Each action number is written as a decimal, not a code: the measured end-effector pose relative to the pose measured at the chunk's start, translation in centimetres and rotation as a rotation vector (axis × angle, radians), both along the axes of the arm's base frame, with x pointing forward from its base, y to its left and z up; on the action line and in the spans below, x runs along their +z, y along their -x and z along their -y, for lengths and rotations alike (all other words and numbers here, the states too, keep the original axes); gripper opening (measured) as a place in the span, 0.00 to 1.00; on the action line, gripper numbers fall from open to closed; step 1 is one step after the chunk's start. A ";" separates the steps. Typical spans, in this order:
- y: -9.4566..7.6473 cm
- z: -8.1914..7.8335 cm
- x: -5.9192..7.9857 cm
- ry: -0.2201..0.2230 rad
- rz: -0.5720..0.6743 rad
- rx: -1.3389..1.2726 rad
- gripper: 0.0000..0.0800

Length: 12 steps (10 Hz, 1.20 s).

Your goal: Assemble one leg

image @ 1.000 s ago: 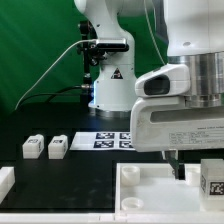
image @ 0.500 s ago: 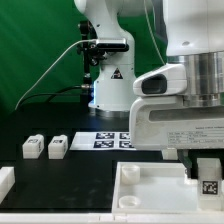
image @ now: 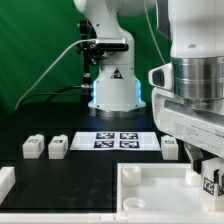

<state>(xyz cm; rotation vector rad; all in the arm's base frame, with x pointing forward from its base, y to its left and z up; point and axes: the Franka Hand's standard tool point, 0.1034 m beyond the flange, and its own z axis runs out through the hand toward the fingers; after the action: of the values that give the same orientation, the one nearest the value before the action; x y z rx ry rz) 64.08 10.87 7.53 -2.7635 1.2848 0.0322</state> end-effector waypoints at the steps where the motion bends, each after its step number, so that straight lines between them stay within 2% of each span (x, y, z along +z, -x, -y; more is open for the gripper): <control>1: 0.0 0.0 0.0 0.000 0.000 0.000 0.37; 7: 0.0 0.0 0.0 0.000 0.000 0.000 0.37; 8: 0.4 0.0 -0.1 -0.012 -0.056 -0.338 0.37; 9: 0.5 0.2 -0.1 -0.011 -0.071 -0.524 0.37; 11: 0.9 0.0 0.0 -0.049 -0.097 -0.966 0.37; 12: 1.0 -0.1 0.1 -0.048 -0.103 -1.142 0.37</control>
Offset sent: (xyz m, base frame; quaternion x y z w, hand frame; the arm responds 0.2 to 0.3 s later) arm 0.0076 -0.0054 0.0058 0.0026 -0.0179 0.2704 0.9626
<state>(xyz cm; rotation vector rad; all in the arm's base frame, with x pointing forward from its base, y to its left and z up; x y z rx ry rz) 63.03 10.96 7.58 -1.6236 2.5815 0.1136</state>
